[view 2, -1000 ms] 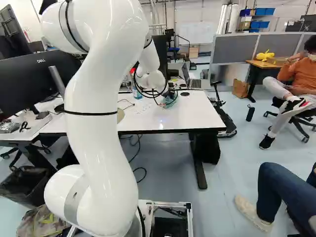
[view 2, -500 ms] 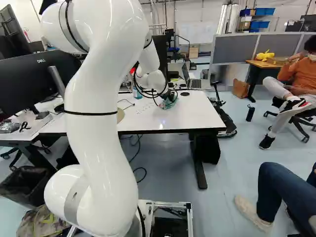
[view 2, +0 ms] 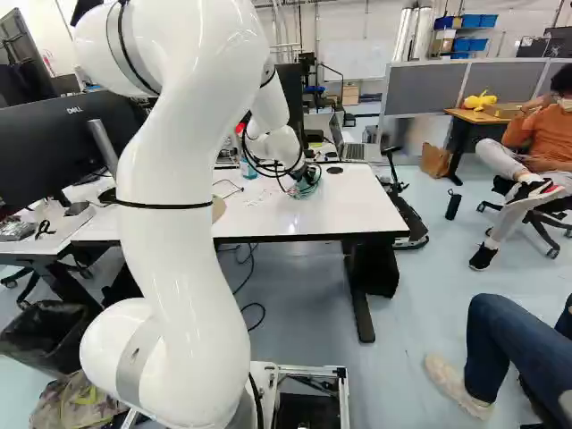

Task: Clean the table with the green towel

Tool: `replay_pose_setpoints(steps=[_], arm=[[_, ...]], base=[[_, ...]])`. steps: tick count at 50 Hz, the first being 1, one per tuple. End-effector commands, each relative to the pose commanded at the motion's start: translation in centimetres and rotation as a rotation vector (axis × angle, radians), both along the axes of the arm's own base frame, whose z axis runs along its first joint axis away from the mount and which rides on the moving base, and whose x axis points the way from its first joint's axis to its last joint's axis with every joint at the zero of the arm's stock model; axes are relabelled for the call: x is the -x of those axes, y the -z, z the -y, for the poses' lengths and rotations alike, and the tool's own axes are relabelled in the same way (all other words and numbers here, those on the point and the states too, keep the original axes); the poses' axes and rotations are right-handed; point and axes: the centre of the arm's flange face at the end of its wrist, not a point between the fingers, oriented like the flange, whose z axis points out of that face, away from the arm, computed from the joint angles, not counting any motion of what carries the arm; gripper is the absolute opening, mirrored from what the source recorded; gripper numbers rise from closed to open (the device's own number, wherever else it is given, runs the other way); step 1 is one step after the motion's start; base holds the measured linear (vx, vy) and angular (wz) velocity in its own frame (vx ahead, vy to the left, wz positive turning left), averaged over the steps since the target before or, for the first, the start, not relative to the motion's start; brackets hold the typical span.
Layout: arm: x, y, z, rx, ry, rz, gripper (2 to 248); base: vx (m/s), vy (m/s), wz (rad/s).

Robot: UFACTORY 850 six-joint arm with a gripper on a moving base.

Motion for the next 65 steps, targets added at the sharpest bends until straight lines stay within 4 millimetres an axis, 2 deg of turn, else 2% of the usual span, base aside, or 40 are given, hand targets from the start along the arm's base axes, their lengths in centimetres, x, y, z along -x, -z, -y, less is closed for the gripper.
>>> replay_pose_setpoints(steps=[31, 51, 65], arm=[[-0.2, 0.0, 0.0, 0.0, 0.0, 0.001, 50], [-3.4, 0.3, 0.0, 0.005, -0.01, 0.024, 50], [-4.6, 0.4, -1.7, 0.006, -0.038, 0.032, 50]], base=[[0.0, 0.0, 0.0], [0.0, 0.0, 0.0], [0.0, 0.0, 0.0]])
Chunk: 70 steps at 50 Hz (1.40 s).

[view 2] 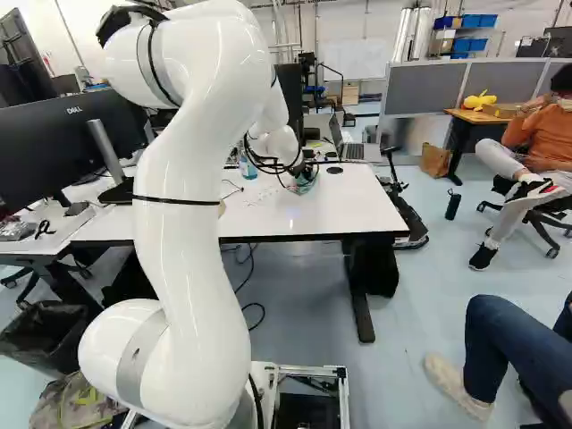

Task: Clean the table with the green towel

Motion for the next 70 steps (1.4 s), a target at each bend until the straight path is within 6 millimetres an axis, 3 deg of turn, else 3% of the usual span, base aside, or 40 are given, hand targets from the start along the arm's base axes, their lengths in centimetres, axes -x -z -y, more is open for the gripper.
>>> replay_pose_setpoints(steps=[23, 34, 48, 70], arm=[[1.3, -0.2, -3.7, -0.002, -0.055, -0.014, 50], [3.1, -0.4, -4.2, -0.003, -0.06, -0.028, 50], [5.0, -0.5, -3.1, -0.005, -0.039, -0.04, 50], [5.1, -0.5, 0.6, -0.006, 0.022, -0.037, 50]], base=[[0.0, 0.0, 0.0], [0.0, 0.0, 0.0], [0.0, 0.0, 0.0], [0.0, 0.0, 0.0]])
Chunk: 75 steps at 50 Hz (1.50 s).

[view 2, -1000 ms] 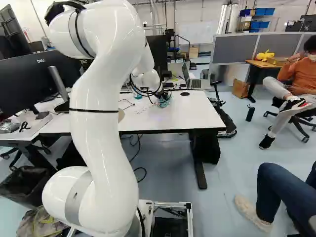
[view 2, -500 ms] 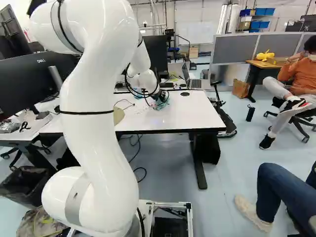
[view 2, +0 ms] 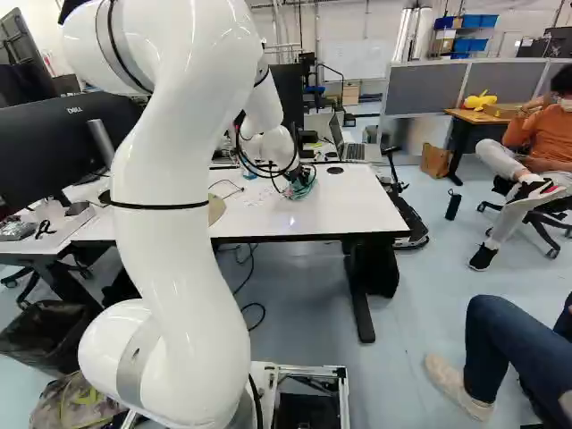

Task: Clean the table with the green towel

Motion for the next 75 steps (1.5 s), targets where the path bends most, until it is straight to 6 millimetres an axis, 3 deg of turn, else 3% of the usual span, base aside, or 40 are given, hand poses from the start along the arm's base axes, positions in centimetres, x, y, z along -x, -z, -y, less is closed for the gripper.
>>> replay_pose_setpoints(steps=[15, 35, 55, 75], arm=[[-0.4, 0.1, 2.5, 0.001, 0.039, 0.006, 50], [-3.6, 0.4, 3.4, 0.006, 0.042, 0.031, 50], [-5.9, 0.6, 1.0, 0.008, -0.001, 0.045, 50], [-6.0, 0.6, -2.5, 0.006, -0.053, 0.042, 50]], base=[[0.0, 0.0, 0.0], [0.0, 0.0, 0.0], [0.0, 0.0, 0.0], [0.0, 0.0, 0.0]])
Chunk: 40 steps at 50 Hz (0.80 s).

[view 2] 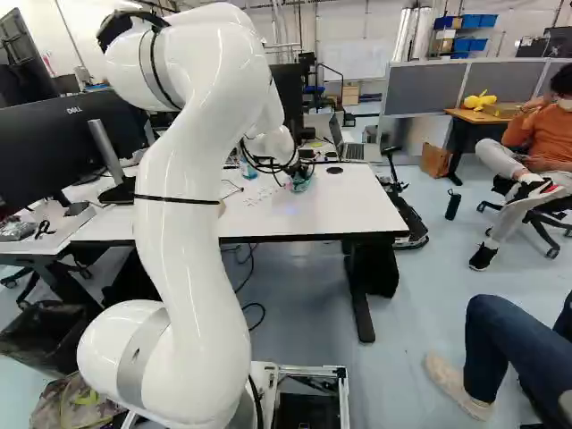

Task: Clean the table with the green towel

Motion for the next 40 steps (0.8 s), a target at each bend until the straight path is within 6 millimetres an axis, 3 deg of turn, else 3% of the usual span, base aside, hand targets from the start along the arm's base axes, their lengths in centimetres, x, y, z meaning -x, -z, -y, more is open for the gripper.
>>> replay_pose_setpoints(steps=[21, 40], arm=[[2.7, -0.3, -2.3, -0.002, -0.03, -0.023, 50], [5.6, -0.6, -0.8, -0.005, -0.001, -0.042, 50]], base=[[0.0, 0.0, 0.0], [0.0, 0.0, 0.0]])
